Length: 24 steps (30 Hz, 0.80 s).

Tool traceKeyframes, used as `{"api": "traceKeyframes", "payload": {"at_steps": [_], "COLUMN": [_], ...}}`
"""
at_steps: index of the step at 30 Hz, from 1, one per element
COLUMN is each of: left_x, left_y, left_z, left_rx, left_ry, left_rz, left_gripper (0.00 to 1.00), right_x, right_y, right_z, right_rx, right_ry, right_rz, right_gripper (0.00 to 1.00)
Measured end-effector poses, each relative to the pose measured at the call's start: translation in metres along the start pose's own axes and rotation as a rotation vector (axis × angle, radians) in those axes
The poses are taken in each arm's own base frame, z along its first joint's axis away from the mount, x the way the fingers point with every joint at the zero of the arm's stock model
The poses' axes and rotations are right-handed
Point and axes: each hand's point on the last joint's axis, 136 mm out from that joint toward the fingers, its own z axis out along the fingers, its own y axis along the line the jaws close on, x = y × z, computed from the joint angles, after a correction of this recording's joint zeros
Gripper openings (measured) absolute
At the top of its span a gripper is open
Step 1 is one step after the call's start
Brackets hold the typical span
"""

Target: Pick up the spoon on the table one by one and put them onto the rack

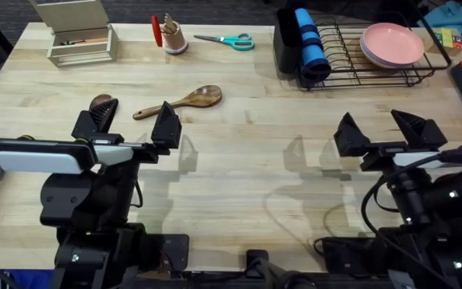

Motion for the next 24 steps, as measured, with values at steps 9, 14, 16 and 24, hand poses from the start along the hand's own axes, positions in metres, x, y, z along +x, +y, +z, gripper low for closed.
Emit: {"api": "traceKeyframes", "payload": {"at_steps": [9, 14, 16, 24], "left_x": [0.010, 0.000, -0.017, -0.069], "left_y": [0.000, 0.000, 0.000, 0.000], "left_z": [-0.001, -0.010, -0.011, 0.016], "left_rx": [0.000, 0.000, 0.000, -0.001], "left_ry": [0.043, 0.182, 0.195, 0.418], "left_rz": [0.000, -0.001, -0.002, -0.003], "left_gripper": [0.993, 0.991, 0.992, 0.993], "right_x": [0.002, -0.003, -0.019, -0.086], "right_y": [-0.001, -0.005, -0.006, -0.008], "right_z": [-0.001, -0.014, -0.016, 0.008], "right_rx": [0.006, 0.032, 0.037, 0.048], "right_ry": [0.019, 0.188, 0.212, 0.407], "right_rz": [0.005, 0.006, 0.006, 0.005], "right_gripper": [0.996, 0.996, 0.996, 0.996]}}
